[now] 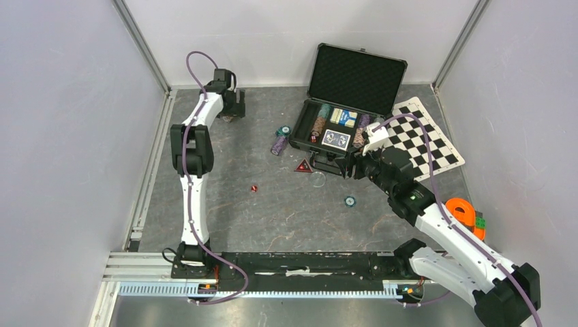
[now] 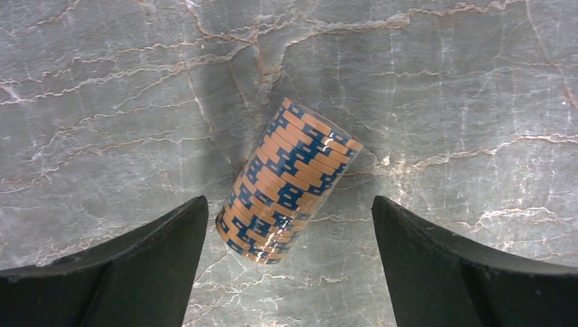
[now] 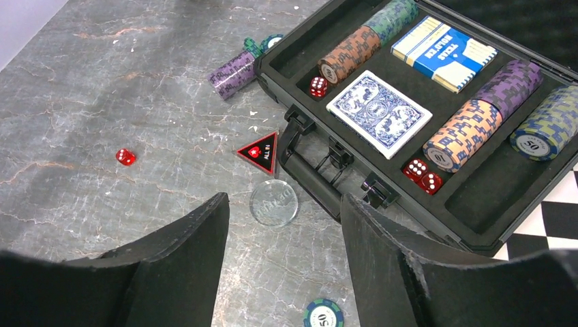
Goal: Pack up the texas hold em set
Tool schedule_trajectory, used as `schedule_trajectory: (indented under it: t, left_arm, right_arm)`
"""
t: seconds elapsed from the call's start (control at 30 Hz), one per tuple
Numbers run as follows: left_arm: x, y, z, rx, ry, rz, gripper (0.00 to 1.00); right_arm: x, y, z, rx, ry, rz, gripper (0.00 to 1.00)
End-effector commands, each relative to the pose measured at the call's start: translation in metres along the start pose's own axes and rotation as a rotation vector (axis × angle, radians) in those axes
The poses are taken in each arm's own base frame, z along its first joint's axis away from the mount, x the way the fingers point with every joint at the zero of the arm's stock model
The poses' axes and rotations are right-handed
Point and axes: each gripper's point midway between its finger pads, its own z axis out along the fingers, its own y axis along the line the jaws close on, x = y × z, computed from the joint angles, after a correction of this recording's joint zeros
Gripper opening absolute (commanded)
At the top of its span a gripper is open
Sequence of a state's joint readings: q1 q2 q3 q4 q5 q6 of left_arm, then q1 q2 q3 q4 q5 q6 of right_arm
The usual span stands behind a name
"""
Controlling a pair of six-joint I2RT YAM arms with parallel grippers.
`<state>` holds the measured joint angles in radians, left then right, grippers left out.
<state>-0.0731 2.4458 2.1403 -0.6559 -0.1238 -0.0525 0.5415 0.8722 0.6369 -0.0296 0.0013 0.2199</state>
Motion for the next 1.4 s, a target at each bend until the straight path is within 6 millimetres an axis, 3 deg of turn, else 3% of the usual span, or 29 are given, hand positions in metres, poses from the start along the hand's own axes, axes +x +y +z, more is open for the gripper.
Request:
schedule_trajectory:
  t: [0.0, 0.17, 0.3, 0.47, 0.7, 0.77, 0.87, 0.97, 1.1, 1.23, 1.37]
  left_arm:
    - [-0.015, -0.003, -0.004, 0.063, -0.022, -0.007, 0.94]
    - [-0.009, -0.007, 0.002, 0.101, -0.002, -0.02, 0.89]
    - [-0.006, -0.013, 0.003, 0.136, 0.017, -0.024, 0.72]
    - [-0.007, -0.015, 0.002, 0.151, 0.016, -0.023, 0.61]
    - [-0.004, -0.02, 0.004, 0.176, 0.023, -0.027, 0.59]
    - [-0.004, -0.023, 0.003, 0.197, 0.024, -0.021, 0.53]
    - [-0.004, -0.029, 0.0, 0.233, 0.024, -0.023, 0.34]
    - [-0.009, -0.035, -0.009, 0.261, 0.014, -0.035, 0.28]
    - [-0.019, -0.039, -0.038, 0.3, -0.024, -0.051, 0.21]
    - [-0.036, -0.05, -0.09, 0.367, -0.157, -0.084, 0.21]
    - [-0.033, -0.089, -0.141, 0.481, -0.24, -0.113, 0.21]
  right_arm:
    - [-0.006, 0.001, 0.003, -0.001, -0.029, 0.003, 0.66]
    - [-0.004, -0.001, 0.005, 0.005, -0.026, -0.007, 0.64]
    - [0.0, 0.0, 0.006, 0.001, -0.014, -0.007, 0.63]
    - [0.004, -0.002, 0.002, 0.007, -0.012, -0.009, 0.63]
    - [0.002, -0.003, 0.0, 0.012, -0.02, -0.017, 0.63]
    - [0.002, -0.003, 0.0, 0.011, -0.018, -0.019, 0.62]
    - [0.003, -0.003, 0.001, 0.01, -0.014, -0.02, 0.62]
    - [0.004, -0.003, 0.002, 0.01, -0.009, -0.018, 0.62]
    - [0.009, -0.004, 0.0, 0.014, 0.022, -0.022, 0.62]
    - [0.005, -0.011, -0.003, 0.055, 0.055, -0.059, 0.62]
    - [0.001, -0.027, -0.009, 0.153, 0.079, -0.055, 0.62]
